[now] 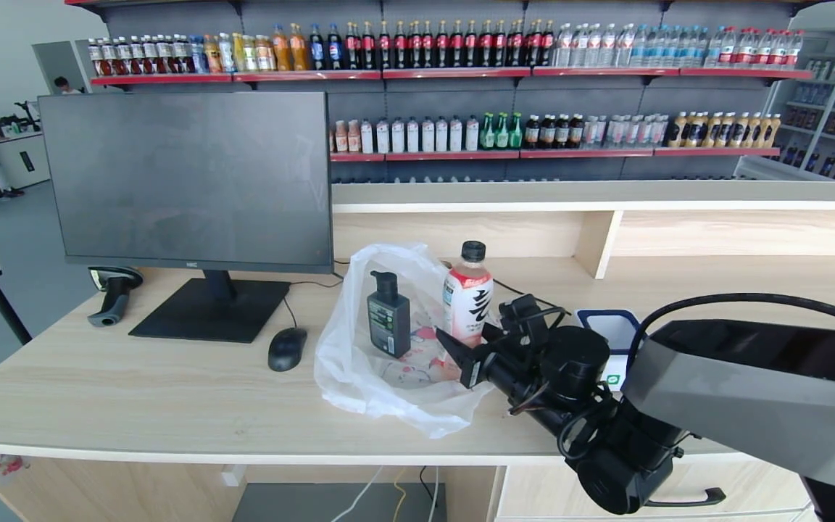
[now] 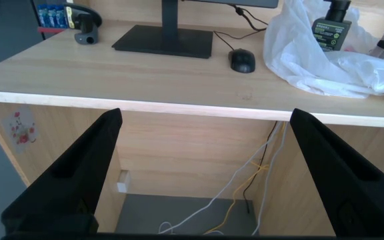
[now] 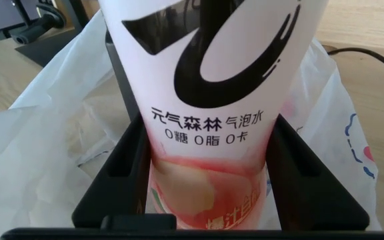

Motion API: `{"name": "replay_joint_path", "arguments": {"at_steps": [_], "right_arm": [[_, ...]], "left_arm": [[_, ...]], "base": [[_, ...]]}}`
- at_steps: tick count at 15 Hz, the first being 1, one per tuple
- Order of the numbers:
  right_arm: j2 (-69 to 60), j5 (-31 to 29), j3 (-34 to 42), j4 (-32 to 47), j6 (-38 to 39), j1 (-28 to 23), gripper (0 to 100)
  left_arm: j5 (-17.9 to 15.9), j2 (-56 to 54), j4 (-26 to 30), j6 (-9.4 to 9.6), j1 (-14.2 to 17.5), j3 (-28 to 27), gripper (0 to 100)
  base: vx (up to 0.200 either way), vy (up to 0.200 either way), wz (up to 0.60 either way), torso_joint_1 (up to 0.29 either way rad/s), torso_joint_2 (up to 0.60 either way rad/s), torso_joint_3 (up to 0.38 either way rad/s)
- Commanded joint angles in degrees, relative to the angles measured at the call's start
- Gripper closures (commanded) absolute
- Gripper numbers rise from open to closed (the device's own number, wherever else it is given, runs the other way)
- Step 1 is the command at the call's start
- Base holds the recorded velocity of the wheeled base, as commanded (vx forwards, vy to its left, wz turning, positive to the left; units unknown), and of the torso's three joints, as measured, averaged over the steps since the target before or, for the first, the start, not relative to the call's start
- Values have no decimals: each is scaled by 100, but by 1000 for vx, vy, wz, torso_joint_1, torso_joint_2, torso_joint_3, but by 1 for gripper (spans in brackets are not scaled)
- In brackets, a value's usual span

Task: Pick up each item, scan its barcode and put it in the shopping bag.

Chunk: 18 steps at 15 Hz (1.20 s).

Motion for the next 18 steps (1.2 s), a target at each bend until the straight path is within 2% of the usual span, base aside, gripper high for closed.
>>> {"name": "replay_joint_path", "arguments": {"at_steps": [1, 7, 8, 18], "right_arm": [[-9, -1, 6, -8, -7, 2, 100], [-9, -1, 15, -8, -7, 2, 100], [0, -1, 15, -8, -7, 2, 0], [-167, -1, 85, -8, -42, 19, 0]], "left_arm": [[-1, -2, 1, 1, 0, 0, 0], [-1, -2, 1, 1, 0, 0, 0], [7, -2, 1, 1, 0, 0, 0], [-1, -2, 1, -8, 9, 0, 0]], "base": [[0, 0, 0, 0, 0, 0], [0, 0, 0, 0, 0, 0], [0, 0, 0, 0, 0, 0], [0, 0, 0, 0, 0, 0]]}}
